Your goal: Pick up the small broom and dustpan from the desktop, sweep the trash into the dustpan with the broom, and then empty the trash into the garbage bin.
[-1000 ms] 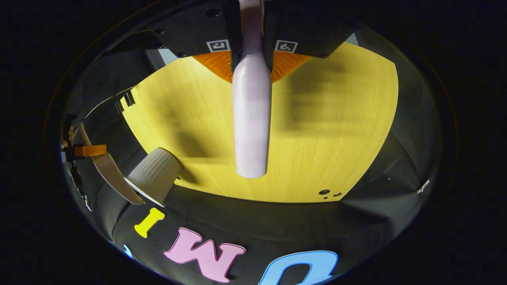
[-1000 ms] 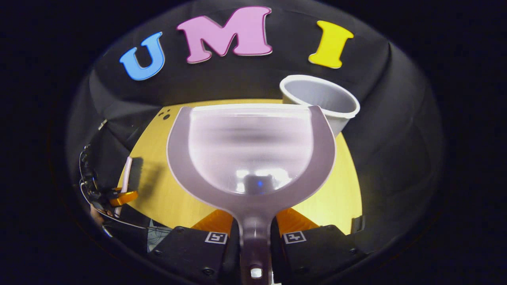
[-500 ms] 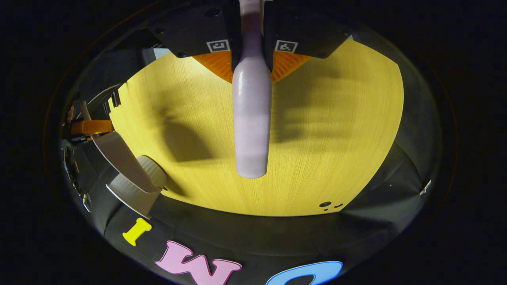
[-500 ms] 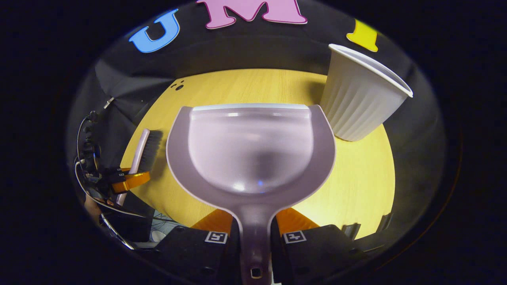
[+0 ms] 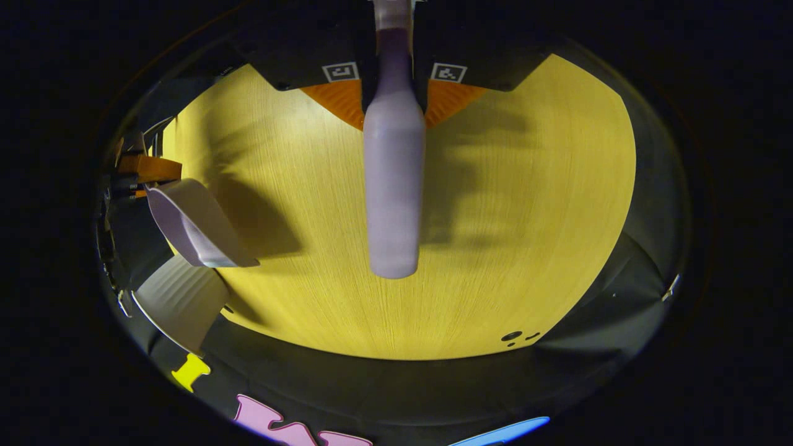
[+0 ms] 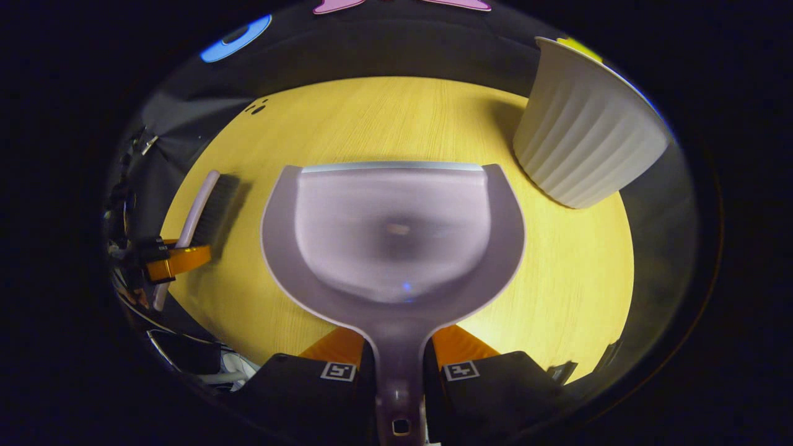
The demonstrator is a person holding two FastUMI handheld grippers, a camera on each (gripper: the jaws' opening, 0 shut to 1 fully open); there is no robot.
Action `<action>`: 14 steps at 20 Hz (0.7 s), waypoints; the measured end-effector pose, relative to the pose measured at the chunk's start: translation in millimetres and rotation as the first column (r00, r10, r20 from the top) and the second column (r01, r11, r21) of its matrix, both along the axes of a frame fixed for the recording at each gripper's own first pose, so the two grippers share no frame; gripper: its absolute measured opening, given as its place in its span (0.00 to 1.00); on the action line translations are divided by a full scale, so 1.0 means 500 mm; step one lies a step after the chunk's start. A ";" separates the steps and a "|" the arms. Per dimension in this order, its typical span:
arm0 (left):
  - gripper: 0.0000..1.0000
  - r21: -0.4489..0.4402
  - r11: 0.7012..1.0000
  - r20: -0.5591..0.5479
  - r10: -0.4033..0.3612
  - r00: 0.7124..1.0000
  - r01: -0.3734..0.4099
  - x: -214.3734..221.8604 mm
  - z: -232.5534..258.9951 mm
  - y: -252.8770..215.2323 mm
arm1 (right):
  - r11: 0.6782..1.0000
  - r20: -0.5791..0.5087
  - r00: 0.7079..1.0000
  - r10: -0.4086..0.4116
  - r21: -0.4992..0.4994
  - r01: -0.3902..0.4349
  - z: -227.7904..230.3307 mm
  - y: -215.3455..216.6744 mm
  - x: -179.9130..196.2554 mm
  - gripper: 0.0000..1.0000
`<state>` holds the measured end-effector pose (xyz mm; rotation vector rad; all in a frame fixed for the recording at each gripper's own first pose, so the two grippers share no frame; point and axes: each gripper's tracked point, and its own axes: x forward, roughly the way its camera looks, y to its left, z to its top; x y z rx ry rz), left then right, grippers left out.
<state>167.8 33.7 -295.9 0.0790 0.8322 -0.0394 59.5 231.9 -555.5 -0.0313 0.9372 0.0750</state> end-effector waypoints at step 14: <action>0.32 0.164 0.986 -0.101 -0.003 0.995 0.020 0.027 -0.042 -0.040 | 0.999 -0.077 0.997 -0.001 0.051 0.005 -0.074 -0.018 0.003 0.41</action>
